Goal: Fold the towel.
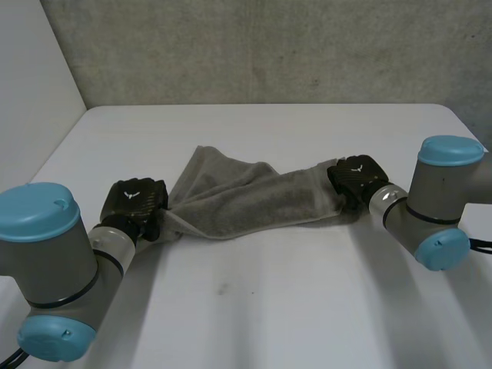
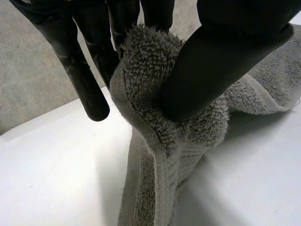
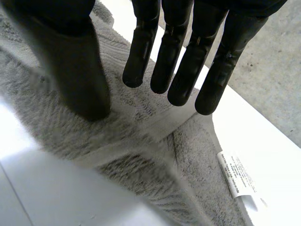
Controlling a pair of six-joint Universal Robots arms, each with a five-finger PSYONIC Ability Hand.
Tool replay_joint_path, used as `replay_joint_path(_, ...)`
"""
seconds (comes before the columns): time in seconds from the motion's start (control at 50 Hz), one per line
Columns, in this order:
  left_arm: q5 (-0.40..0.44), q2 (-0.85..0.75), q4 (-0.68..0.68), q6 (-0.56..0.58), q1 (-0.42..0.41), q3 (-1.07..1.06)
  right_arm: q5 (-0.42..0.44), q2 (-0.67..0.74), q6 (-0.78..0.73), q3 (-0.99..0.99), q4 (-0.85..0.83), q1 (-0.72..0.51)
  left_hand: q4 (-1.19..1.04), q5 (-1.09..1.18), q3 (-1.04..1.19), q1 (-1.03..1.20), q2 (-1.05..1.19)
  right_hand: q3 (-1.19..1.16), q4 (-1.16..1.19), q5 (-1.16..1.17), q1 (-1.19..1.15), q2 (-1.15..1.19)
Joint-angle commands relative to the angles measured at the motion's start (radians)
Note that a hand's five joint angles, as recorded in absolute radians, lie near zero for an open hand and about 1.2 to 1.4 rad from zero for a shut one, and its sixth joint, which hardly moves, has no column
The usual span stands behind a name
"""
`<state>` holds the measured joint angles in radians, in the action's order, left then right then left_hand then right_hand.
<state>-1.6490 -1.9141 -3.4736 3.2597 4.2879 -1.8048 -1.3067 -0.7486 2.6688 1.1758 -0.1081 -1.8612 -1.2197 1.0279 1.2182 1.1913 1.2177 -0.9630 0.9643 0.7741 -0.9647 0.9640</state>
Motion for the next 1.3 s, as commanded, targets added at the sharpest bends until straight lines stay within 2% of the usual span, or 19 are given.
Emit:
replay_joint_path(0.02, 0.0, 0.0, -0.001, 0.0, 0.0, 0.001, 0.004, 0.003, -0.001, -0.025, 0.04, 0.001, -0.177, 0.194, 0.178, 0.205, 0.179, -0.433, 0.432, 0.448, -0.432, 0.432)
replay_joint_path(0.14, 0.0, 0.0, 0.001, 0.0, 0.0, 0.001, 0.001, -0.002, 0.002, -0.053, 0.094, 0.001, -0.177, 0.194, 0.178, 0.205, 0.179, -0.433, 0.432, 0.448, -0.432, 0.432)
replay_joint_path(0.2, 0.0, 0.01, 0.004, 0.002, 0.003, 0.004, 0.0, -0.061, 0.023, -0.059, 0.114, 0.005, -0.177, 0.194, 0.178, 0.205, 0.179, -0.433, 0.432, 0.448, -0.432, 0.432)
replay_joint_path(0.4, 0.0, 0.112, 0.027, 0.003, 0.007, 0.045, 0.013, -0.427, 0.155, 0.01, 0.197, 0.017, -0.177, 0.194, 0.178, 0.205, 0.179, -0.433, 0.432, 0.448, -0.432, 0.432)
replay_joint_path(0.48, 0.006, 0.171, 0.045, 0.003, 0.006, 0.041, 0.02, -0.478, 0.152, 0.047, 0.217, 0.025, -0.177, 0.194, 0.178, 0.205, 0.179, -0.433, 0.432, 0.448, -0.432, 0.432)
replay_joint_path(0.54, 0.029, 0.178, 0.045, 0.002, 0.006, 0.024, 0.018, -0.474, 0.149, 0.091, 0.222, 0.031, -0.177, 0.194, 0.178, 0.205, 0.179, -0.433, 0.432, 0.448, -0.432, 0.432)
replay_joint_path(0.56, 0.029, 0.178, 0.045, 0.002, 0.006, 0.024, 0.018, -0.465, 0.146, 0.123, 0.217, 0.03, -0.177, 0.194, 0.178, 0.205, 0.179, -0.086, 0.084, 0.1, -0.084, 0.084)
replay_joint_path(0.58, 0.04, 0.176, 0.045, 0.002, 0.006, 0.016, 0.018, -0.465, 0.146, 0.124, 0.217, 0.03, -0.177, 0.194, 0.178, 0.205, 0.179, -0.082, 0.081, 0.096, -0.08, 0.081)
replay_joint_path(0.6, 0.04, 0.176, 0.045, 0.002, 0.006, 0.016, 0.008, -0.44, 0.142, 0.155, 0.212, 0.025, -0.177, 0.194, 0.178, 0.205, 0.179, 0.264, -0.265, -0.25, 0.266, -0.265)
replay_joint_path(0.62, 0.047, 0.173, 0.045, 0.002, 0.007, 0.01, 0.007, -0.44, 0.141, 0.156, 0.212, 0.025, -0.177, 0.194, 0.178, 0.205, 0.179, 0.267, -0.269, -0.253, 0.269, -0.268)
replay_joint_path(0.66, 0.049, 0.168, 0.045, 0.0, 0.004, 0.012, 0.004, -0.379, 0.149, 0.191, 0.208, 0.017, -0.177, 0.194, 0.178, 0.205, 0.179, 0.603, -0.605, -0.589, 0.605, -0.604)
replay_joint_path(0.68, 0.049, 0.168, 0.045, 0.002, 0.001, 0.018, 0.004, -0.379, 0.149, 0.191, 0.208, 0.017, -0.177, 0.194, 0.178, 0.205, 0.179, 0.605, -0.606, -0.591, 0.607, -0.606)
replay_joint_path(0.7, 0.049, 0.173, 0.048, 0.002, -0.002, 0.025, 0.003, -0.345, 0.157, 0.199, 0.209, 0.016, -0.177, 0.194, 0.178, 0.205, 0.179, 0.788, -0.79, -0.774, 0.79, -0.79)
replay_joint_path(0.84, 0.048, 0.187, 0.082, 0.0, -0.017, 0.106, 0.003, -0.256, 0.217, 0.209, 0.197, -0.021, -0.177, 0.194, 0.178, 0.205, 0.179, 0.788, -0.79, -0.774, 0.79, -0.79)
replay_joint_path(0.98, 0.044, 0.219, 0.171, -0.008, -0.034, 0.182, 0.003, -0.247, 0.436, 0.232, 0.082, -0.128, -0.177, 0.194, 0.178, 0.205, 0.179, 0.788, -0.79, -0.774, 0.79, -0.79)
replay_joint_path(1.1, 0.043, 0.224, 0.194, -0.011, -0.059, 0.188, -0.002, -0.247, 0.517, 0.234, -0.007, -0.202, -0.177, 0.194, 0.178, 0.205, 0.179, 0.788, -0.79, -0.774, 0.79, -0.79)
replay_joint_path(1.2, 0.04, 0.227, 0.194, -0.012, -0.091, 0.19, -0.04, -0.213, 0.62, 0.211, -0.114, -0.28, -0.177, 0.194, 0.178, 0.205, 0.179, 0.788, -0.79, -0.774, 0.79, -0.79)
replay_joint_path(1.28, 0.04, 0.253, 0.194, -0.012, -0.099, 0.19, -0.074, -0.181, 0.626, 0.174, -0.139, -0.303, -0.177, 0.194, 0.178, 0.205, 0.179, 0.784, -0.785, -0.77, 0.786, -0.785)
replay_joint_path(1.3, 0.04, 0.253, 0.194, -0.012, -0.099, 0.19, -0.094, -0.157, 0.623, 0.151, -0.14, -0.309, -0.177, 0.194, 0.178, 0.205, 0.179, 0.697, -0.698, -0.683, 0.699, -0.698)
